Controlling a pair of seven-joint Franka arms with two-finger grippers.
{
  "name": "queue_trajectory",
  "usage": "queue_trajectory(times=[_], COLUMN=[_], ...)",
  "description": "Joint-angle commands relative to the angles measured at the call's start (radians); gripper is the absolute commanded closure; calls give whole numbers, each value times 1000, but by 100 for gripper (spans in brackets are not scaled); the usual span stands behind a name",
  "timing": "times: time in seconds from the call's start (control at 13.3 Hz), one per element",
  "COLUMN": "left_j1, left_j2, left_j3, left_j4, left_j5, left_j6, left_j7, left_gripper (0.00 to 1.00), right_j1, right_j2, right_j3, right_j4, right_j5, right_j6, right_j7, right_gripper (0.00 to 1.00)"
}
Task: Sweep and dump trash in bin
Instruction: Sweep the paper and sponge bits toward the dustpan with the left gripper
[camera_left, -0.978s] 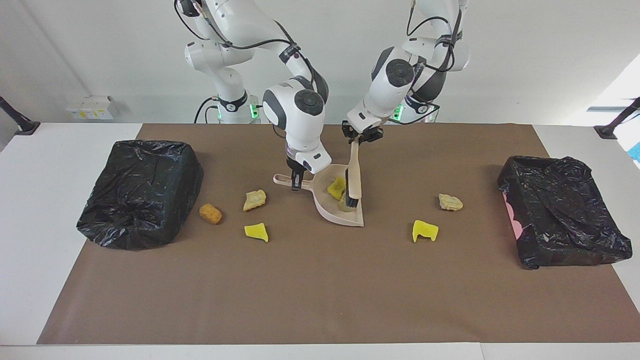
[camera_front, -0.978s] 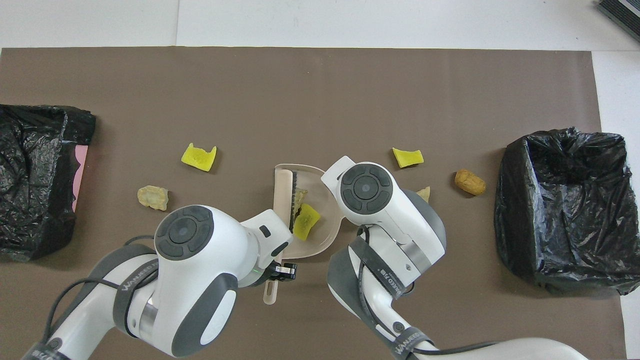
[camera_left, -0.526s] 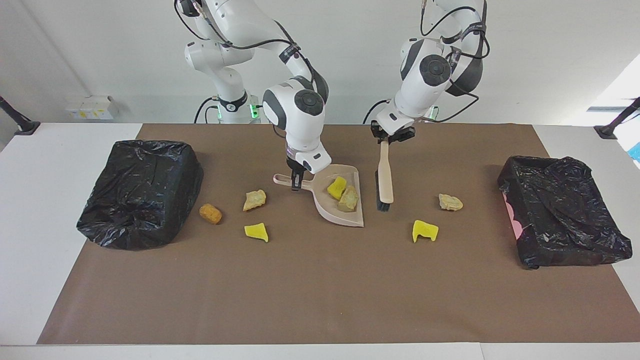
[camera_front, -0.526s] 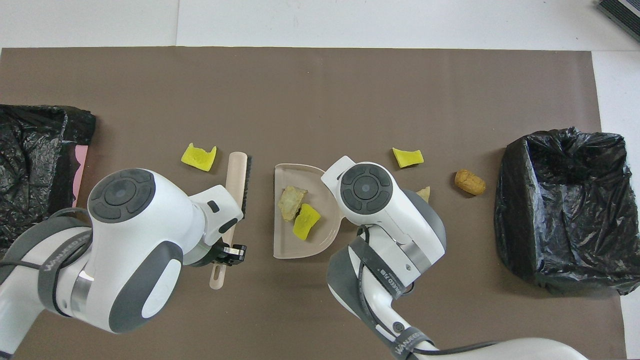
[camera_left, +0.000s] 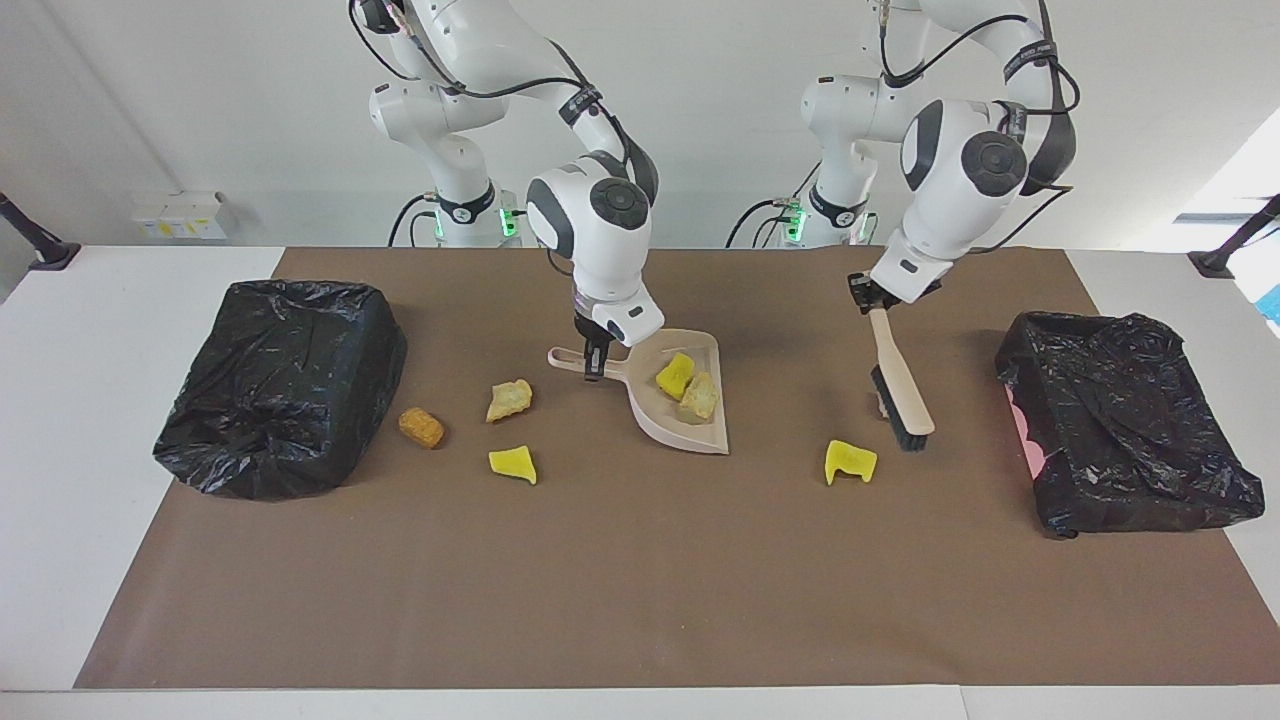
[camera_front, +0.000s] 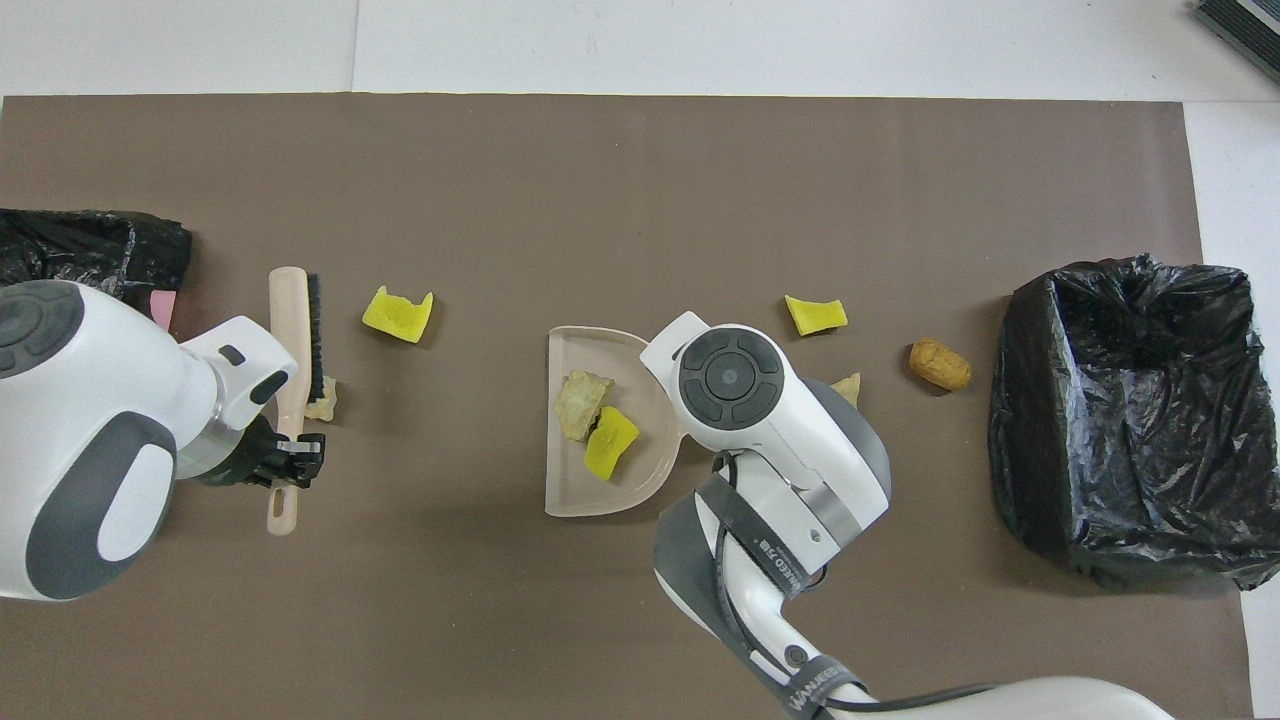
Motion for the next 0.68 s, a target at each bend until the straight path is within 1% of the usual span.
queue_trajectory(times=[0.0, 0.15, 0.3, 0.38, 0.6], left_j1=[48, 70, 70, 58, -40], left_j2=[-8, -6, -17, -17, -3], left_j3=[5, 5, 3, -3, -15], left_j4=[-68, -116, -189, -199, -223], left_j5=[62, 82, 84, 84, 79], left_j6=[7, 45, 100, 111, 172], left_j7=[-7, -8, -36, -62, -122], left_gripper=[100, 100, 100, 100, 100], right_j1=[-3, -2, -2, -2, 0], right_j2=[4, 4, 2, 2, 2], right_j3=[5, 5, 5, 5, 5], right_j4=[6, 6, 6, 4, 4], right_j5=[18, 18, 17, 17, 18], right_j6=[14, 14, 14, 14, 14], right_j7=[26, 26, 26, 26, 26], right_gripper=[100, 100, 100, 100, 100])
